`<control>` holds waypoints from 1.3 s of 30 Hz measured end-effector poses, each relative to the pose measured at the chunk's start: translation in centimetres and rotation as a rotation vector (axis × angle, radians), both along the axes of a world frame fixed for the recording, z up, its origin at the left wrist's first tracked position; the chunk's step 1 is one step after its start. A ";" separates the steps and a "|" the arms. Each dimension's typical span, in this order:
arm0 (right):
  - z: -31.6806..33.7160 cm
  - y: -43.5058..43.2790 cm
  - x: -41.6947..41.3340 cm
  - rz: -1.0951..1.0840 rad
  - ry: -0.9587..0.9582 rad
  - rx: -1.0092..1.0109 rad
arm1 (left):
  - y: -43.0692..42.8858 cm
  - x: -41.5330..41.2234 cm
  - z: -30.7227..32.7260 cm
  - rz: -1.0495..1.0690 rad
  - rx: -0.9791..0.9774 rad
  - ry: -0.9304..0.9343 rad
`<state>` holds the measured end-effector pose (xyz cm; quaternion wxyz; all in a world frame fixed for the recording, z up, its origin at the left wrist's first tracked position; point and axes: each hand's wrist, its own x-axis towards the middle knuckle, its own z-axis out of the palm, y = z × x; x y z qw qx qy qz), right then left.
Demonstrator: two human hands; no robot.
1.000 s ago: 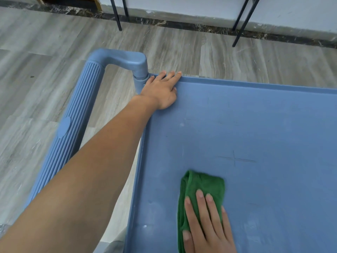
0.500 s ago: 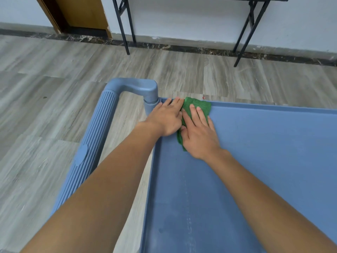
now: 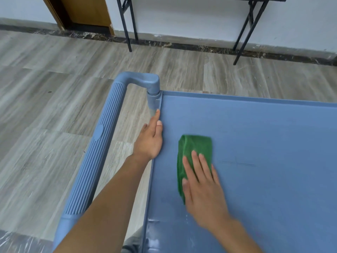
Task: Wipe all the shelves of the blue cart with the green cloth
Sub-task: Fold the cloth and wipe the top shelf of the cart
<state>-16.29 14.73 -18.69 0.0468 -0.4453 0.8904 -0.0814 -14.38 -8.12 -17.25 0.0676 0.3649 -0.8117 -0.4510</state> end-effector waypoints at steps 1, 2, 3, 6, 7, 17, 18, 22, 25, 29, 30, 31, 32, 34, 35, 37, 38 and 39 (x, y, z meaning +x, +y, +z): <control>-0.3 1.8 2.0 0.011 0.016 -0.014 | -0.1 0.0 0.2 -0.006 -0.025 -0.007; -0.5 3.7 3.8 0.012 0.027 -0.029 | 0.0 0.0 0.3 -0.009 -0.045 -0.014; -0.8 5.3 5.4 0.005 0.054 -0.039 | 0.1 0.1 0.5 0.001 -0.055 -0.024; -1.4 8.6 8.4 -0.023 0.165 -0.028 | 1.4 1.2 0.9 0.072 0.011 -0.095; -1.4 9.1 9.0 -0.031 0.171 -0.022 | 2.1 1.9 1.1 0.086 0.054 -0.131; 0.2 4.9 4.6 0.049 -0.066 -0.035 | 6.4 9.9 3.7 0.157 0.243 -0.186; 0.1 3.5 3.3 0.051 -0.064 -0.030 | 6.4 10.4 3.7 0.163 0.241 -0.185; -0.2 -3.8 -2.8 0.023 -0.063 -0.050 | 7.2 10.3 4.1 0.137 0.098 -0.159; -0.2 -9.6 -7.9 0.002 -0.052 -0.030 | 7.8 9.4 3.7 -0.012 -0.215 -0.172; 0.3 -15.4 -12.6 -0.032 -0.133 0.015 | 7.8 9.1 3.0 -0.179 -0.351 -0.304; 0.3 -15.9 -12.8 -0.044 -0.141 0.027 | 7.8 9.1 3.0 -0.186 -0.358 -0.310; 0.2 -16.1 -12.6 -0.052 -0.136 0.032 | 7.8 9.1 3.0 -0.183 -0.347 -0.307; 0.3 -15.9 -12.1 -0.052 -0.127 0.025 | 7.8 8.9 3.1 -0.174 -0.313 -0.297; 0.4 -14.3 -10.2 -0.032 -0.105 -0.001 | 7.8 8.4 3.6 -0.131 -0.202 -0.245; 0.3 -13.2 -8.9 -0.017 -0.094 -0.008 | 7.8 8.2 3.8 -0.101 -0.159 -0.205; 0.2 -10.3 -5.8 0.018 -0.094 0.021 | 7.8 7.9 4.3 -0.049 -0.115 -0.130; 0.3 -8.6 -3.8 0.038 -0.096 0.042 | 7.8 7.8 4.5 -0.040 -0.107 -0.111; 0.3 -6.9 -1.7 0.067 -0.099 0.053 | 7.8 7.8 4.6 -0.046 -0.109 -0.111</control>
